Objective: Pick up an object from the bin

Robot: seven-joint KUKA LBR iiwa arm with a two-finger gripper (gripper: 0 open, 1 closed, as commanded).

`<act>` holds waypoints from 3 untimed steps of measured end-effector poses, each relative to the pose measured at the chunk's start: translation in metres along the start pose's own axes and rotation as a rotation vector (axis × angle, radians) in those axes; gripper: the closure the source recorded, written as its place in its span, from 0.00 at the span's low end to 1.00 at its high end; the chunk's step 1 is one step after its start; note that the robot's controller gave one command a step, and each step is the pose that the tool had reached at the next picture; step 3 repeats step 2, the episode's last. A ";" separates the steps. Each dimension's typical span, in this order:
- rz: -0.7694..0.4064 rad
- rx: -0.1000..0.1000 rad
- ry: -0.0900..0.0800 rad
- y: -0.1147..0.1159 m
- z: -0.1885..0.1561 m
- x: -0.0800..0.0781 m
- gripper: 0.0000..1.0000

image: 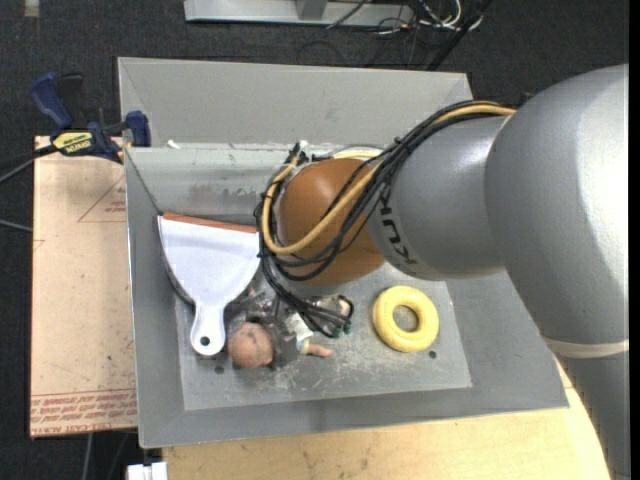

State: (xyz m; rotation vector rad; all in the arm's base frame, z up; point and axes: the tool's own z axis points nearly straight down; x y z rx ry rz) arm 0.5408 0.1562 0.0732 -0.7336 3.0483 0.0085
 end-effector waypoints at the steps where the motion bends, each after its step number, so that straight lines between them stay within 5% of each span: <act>1: 0.012 -0.002 0.008 0.000 -0.012 0.002 1.00; 3: 0.019 -0.001 0.004 0.000 -0.034 0.002 1.00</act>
Offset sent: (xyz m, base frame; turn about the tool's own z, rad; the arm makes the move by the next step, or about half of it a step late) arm -0.0001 0.0000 0.0397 0.0000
